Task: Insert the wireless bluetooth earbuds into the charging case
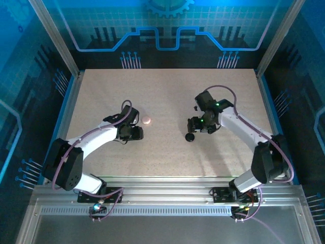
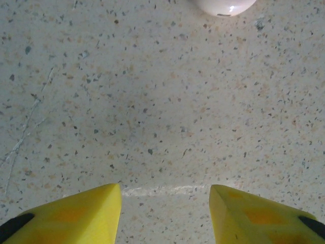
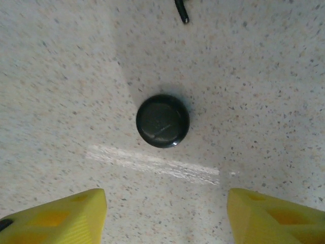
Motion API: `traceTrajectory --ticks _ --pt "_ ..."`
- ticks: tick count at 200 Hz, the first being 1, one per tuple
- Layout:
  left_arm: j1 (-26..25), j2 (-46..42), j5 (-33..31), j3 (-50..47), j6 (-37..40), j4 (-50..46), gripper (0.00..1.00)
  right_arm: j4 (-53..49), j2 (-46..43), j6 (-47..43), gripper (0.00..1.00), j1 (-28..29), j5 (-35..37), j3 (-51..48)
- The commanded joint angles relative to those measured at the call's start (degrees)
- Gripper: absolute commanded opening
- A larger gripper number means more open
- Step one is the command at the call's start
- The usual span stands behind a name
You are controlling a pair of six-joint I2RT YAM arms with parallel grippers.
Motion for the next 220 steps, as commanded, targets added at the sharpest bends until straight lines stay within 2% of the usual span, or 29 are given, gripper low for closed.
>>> traceTrajectory --ticks 1,37,68,160,198,220 --pt "-0.5 -2.6 0.7 -1.9 -2.1 1.9 0.49 -5.3 5.0 -2.4 0.67 1.5 2.4 4.2" --pt "-0.6 -3.6 0.8 -3.2 -2.4 2.3 0.49 -6.7 12.6 -3.0 0.7 2.6 4.4 8.1" --pt "-0.6 -2.3 1.0 -3.2 -2.2 2.7 0.49 -5.0 16.6 -2.5 0.72 3.2 2.2 9.8" --pt "-0.7 0.3 2.4 -1.5 -1.9 3.1 0.48 -4.6 24.2 -2.5 0.71 4.5 3.7 11.5" --pt "-0.8 0.8 2.7 -1.1 -1.9 2.8 0.47 -3.9 26.8 -2.6 0.65 4.9 3.4 11.6" --pt "-1.0 0.2 2.3 -1.2 -2.0 2.6 0.47 -3.9 26.2 -2.4 0.55 4.9 4.6 11.1"
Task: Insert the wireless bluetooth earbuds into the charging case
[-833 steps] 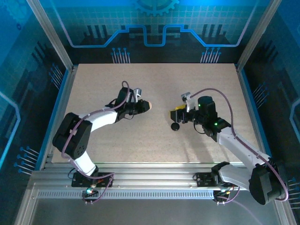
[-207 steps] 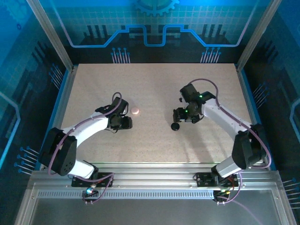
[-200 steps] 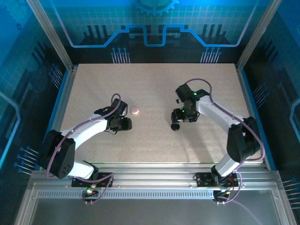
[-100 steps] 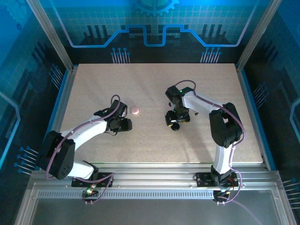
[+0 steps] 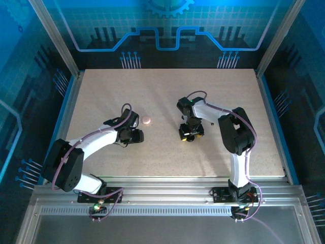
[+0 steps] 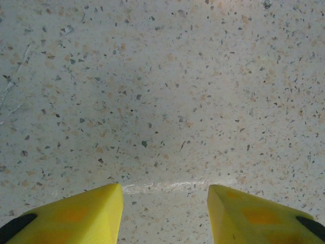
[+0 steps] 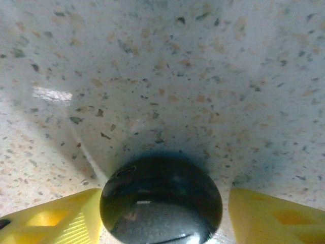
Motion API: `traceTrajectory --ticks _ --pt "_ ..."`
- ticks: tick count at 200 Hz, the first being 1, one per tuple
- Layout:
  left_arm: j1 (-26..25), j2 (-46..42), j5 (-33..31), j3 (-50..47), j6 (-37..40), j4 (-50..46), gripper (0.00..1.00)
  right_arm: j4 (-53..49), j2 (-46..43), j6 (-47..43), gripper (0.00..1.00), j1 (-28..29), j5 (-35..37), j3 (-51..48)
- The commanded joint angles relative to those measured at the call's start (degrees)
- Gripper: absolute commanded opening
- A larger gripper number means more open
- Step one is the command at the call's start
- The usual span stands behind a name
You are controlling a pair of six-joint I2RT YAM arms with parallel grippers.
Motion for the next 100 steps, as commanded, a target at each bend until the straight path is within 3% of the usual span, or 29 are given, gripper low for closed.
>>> traceTrajectory --ticks 1,49,100 --pt "-0.5 -0.3 0.6 1.6 -0.7 -0.5 0.47 -0.3 0.3 0.0 0.55 0.9 1.1 0.4" --pt "-1.7 -1.7 1.9 2.0 -0.5 0.3 0.47 5.8 -9.2 0.4 0.49 1.0 0.4 -4.6" --pt "-2.4 -5.7 10.5 2.6 0.9 5.6 0.47 21.1 -29.9 -4.9 0.45 3.3 0.0 -17.8"
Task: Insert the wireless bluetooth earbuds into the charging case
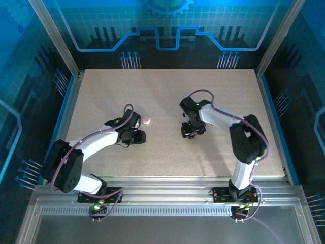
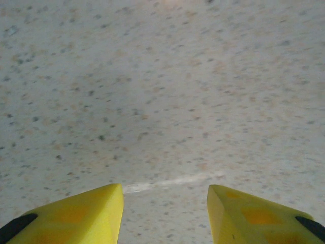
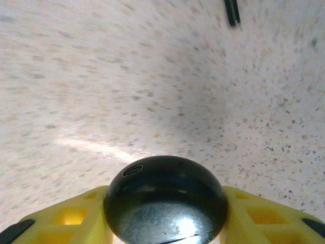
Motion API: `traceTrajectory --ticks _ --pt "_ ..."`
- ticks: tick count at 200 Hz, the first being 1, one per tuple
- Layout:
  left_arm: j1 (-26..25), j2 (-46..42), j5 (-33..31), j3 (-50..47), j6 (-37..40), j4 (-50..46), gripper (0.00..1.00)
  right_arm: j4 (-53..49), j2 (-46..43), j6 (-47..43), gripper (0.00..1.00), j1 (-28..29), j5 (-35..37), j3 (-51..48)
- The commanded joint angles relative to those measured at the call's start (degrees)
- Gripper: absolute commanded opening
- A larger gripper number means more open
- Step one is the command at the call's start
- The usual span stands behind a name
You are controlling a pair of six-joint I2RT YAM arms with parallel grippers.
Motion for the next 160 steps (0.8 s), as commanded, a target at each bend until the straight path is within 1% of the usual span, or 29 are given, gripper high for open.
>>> traceTrajectory --ticks 1,16,29,50,74,83,100,109,127,160 --pt "-0.4 -3.5 6.4 2.4 1.0 3.9 0.47 8.9 -9.2 -3.9 0.45 2.0 0.4 -4.9" --pt "-0.3 -5.0 8.7 3.7 3.5 4.0 0.48 12.2 -15.1 -7.3 0.45 2.1 3.2 -7.5" --pt "-0.4 -6.0 8.8 5.7 5.7 2.4 0.48 14.6 -19.6 -11.1 0.45 2.2 4.6 -8.9" --pt "-0.3 -7.8 8.4 8.7 9.1 -0.4 0.48 19.5 -26.2 -17.4 0.45 2.2 4.4 -12.0" --pt "-0.4 -9.5 9.2 12.3 11.5 -3.2 0.48 26.8 -33.2 -23.2 0.43 2.1 1.2 -16.4" --pt "-0.4 -9.8 9.9 13.7 12.0 -4.1 0.48 29.7 -35.4 -25.3 0.43 2.1 -0.7 -19.6" --pt "-0.4 -10.0 10.2 16.6 12.9 -6.1 0.48 33.5 -38.3 -28.8 0.46 2.0 -3.9 -22.1" --pt "-0.4 -9.8 10.0 18.3 13.5 -7.3 0.48 34.2 -39.0 -30.8 0.47 2.0 -5.7 -22.5" --pt "-0.4 -9.3 10.6 21.4 14.3 -9.0 0.48 33.1 -39.9 -36.9 0.45 2.0 -10.6 -21.9" --pt "-0.4 -7.7 14.6 26.4 13.9 -10.2 0.47 35.3 -41.7 -49.7 0.44 2.1 -18.2 -23.3"
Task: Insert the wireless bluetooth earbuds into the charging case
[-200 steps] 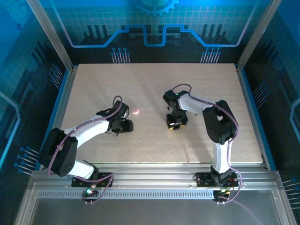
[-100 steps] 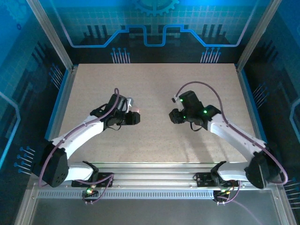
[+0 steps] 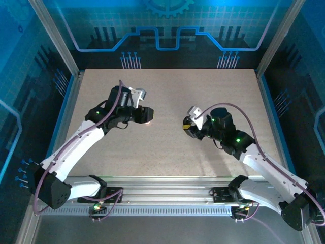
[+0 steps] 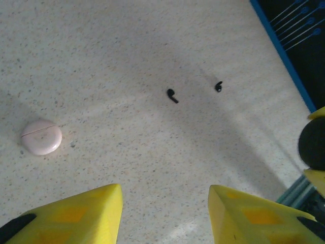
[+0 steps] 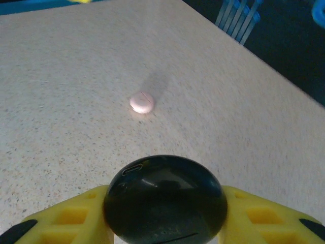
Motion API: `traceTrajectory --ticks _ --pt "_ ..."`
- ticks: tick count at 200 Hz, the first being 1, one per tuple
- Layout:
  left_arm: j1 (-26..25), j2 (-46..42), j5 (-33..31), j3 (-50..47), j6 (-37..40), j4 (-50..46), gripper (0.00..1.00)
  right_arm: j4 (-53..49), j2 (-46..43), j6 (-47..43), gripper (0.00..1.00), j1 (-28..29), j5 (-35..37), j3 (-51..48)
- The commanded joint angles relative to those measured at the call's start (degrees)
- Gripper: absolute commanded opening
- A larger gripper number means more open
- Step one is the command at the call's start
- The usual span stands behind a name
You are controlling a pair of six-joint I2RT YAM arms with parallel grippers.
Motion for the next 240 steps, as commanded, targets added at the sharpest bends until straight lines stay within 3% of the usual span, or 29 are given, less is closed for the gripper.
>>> traceTrajectory --ticks 1,58,117,155,240 --pt "-0.5 1.1 4.5 4.2 1.3 -3.0 0.47 4.8 -2.1 -12.7 0.44 0.2 -8.2 -1.3" --pt "-2.6 1.4 8.8 4.5 0.5 0.3 0.46 3.6 1.8 -26.1 0.42 0.3 -14.8 0.6" --pt "-6.1 3.3 14.0 3.9 -1.6 3.0 0.46 6.9 7.1 -25.9 0.43 2.6 -12.7 3.0" --pt "-7.6 3.3 13.8 0.8 -9.9 6.6 0.46 7.8 10.6 -25.1 0.43 3.7 -8.7 5.0" --pt "-10.0 3.8 9.6 1.8 -12.5 2.6 0.46 8.3 12.5 -23.5 0.44 3.8 -10.1 8.5"
